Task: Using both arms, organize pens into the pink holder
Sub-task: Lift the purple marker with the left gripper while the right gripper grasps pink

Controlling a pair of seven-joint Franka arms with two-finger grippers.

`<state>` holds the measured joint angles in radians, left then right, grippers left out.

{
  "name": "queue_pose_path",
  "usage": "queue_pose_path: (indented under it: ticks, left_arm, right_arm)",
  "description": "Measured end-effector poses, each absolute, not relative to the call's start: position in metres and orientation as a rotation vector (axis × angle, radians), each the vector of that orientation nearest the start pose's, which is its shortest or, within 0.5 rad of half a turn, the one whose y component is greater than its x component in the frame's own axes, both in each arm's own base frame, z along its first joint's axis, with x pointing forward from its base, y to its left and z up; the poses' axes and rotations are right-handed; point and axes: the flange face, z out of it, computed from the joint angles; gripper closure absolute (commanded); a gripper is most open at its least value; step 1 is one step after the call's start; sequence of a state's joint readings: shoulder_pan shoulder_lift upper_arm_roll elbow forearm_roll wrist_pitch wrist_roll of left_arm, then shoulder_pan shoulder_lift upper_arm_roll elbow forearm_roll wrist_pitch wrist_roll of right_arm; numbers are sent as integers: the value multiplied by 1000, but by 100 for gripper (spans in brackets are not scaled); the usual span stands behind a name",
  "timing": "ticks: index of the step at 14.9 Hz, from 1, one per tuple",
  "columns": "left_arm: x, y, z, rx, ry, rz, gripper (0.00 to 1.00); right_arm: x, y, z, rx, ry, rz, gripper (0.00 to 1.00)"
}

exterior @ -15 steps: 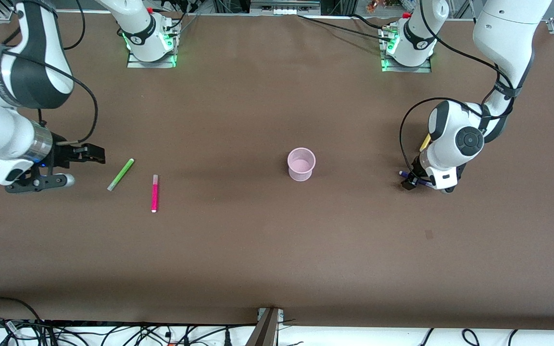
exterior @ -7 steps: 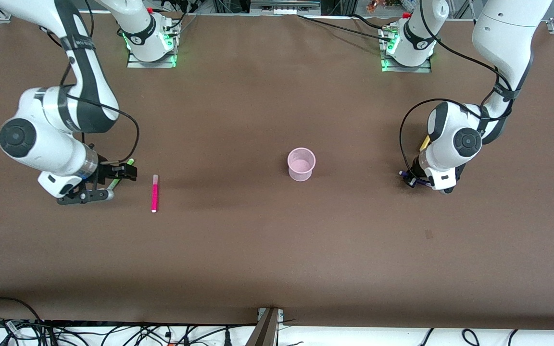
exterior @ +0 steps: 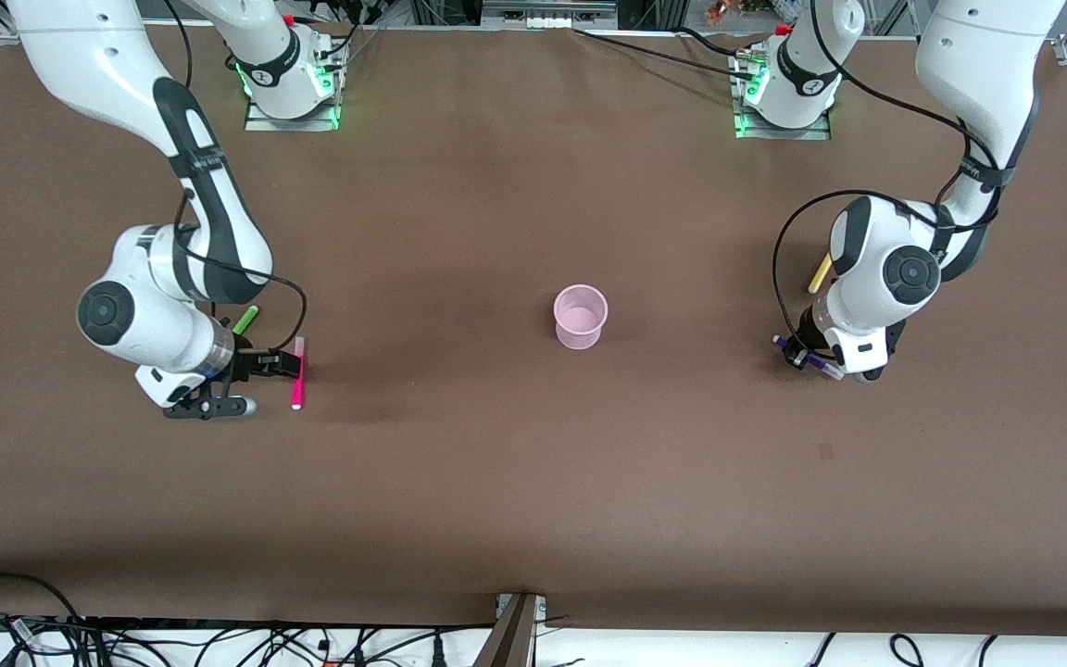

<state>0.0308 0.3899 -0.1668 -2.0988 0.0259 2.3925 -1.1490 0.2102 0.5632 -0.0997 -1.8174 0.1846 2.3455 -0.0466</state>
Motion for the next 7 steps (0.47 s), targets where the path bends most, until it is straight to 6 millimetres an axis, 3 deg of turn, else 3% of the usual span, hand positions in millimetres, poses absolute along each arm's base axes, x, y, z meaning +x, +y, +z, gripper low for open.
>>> queue_pose_path:
  ticks: [4, 7]
  left_arm:
    - [583, -159, 319, -2823, -1533, 400, 100]
    - [580, -222, 360, -2922, -1586, 571, 100]
  right_arm:
    - [642, 86, 211, -3070, -76, 43, 39]
    - [643, 89, 206, -3072, -79, 33, 48]
